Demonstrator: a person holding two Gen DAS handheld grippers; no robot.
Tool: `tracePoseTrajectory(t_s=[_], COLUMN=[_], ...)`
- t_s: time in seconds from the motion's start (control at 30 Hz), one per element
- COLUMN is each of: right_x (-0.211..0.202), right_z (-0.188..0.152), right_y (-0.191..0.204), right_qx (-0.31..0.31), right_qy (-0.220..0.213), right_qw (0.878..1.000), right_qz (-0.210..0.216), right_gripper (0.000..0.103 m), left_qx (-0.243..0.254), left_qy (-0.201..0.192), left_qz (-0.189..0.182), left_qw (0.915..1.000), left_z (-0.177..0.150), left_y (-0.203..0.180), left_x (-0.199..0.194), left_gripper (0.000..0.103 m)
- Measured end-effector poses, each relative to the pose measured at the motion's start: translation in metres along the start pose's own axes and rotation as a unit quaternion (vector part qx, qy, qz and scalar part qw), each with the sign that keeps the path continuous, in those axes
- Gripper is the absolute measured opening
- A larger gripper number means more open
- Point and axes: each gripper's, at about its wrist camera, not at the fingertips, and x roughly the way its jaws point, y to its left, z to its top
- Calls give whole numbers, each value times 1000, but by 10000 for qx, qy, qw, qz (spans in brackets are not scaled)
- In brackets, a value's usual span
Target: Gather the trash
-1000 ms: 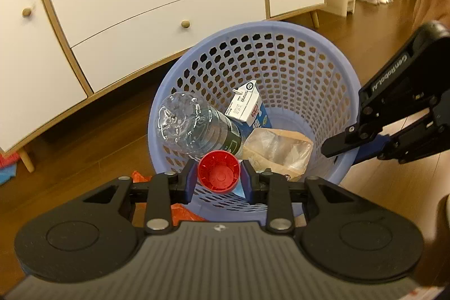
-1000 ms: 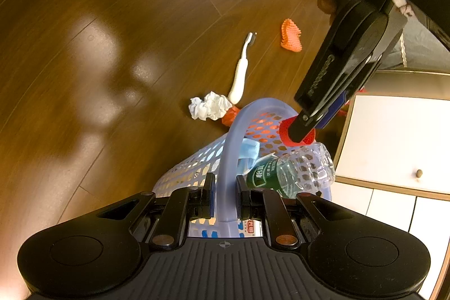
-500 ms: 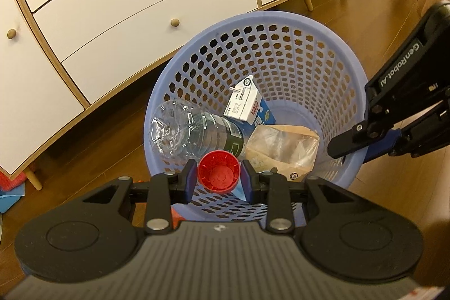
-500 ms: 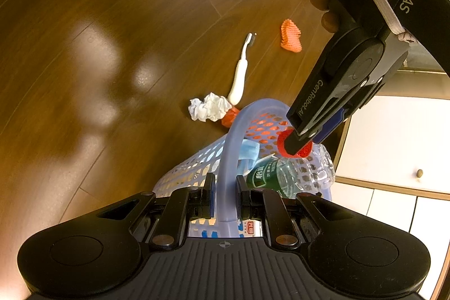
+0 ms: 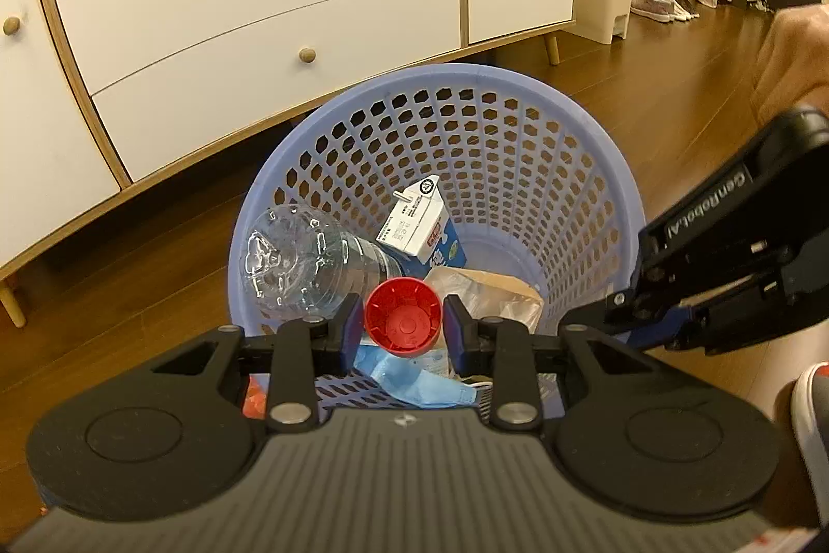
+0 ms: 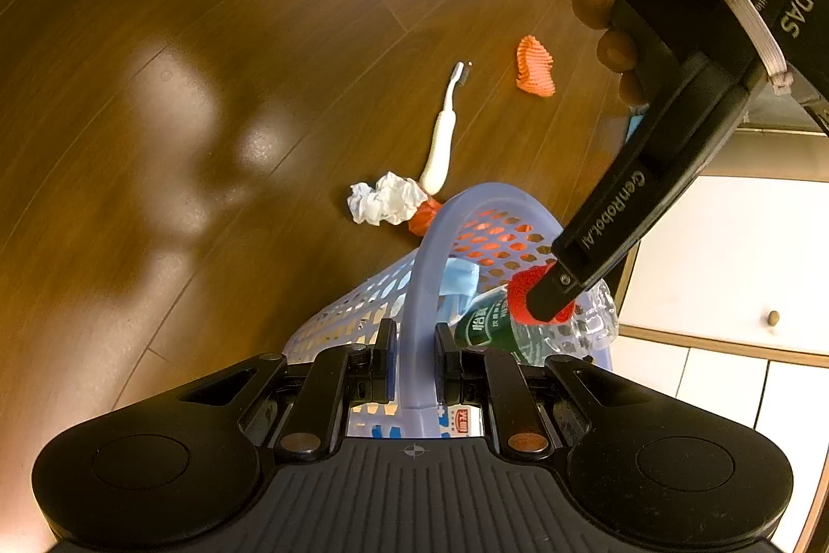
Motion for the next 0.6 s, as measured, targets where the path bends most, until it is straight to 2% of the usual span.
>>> tracePoseTrajectory(t_s=[0.43,0.5,0.6], right_x=[-1,-1,-1], right_z=[0,0,0], right_y=[0,0,-1], right_qx=[15,11,22], right_qy=[-14,-14,-12], right_qw=[10000,10000,10000], right_qz=[9,5,10], right_gripper=[10,10,10], left_qx=[-81,-198,-254], left_qy=[25,50,-4], left_qz=[20,-11,-15], left_qw=[10000,9998,9997], left_z=[5,5,6], left_y=[-2,1,2], left_x=[7,7,5], left_gripper=[29,43,46])
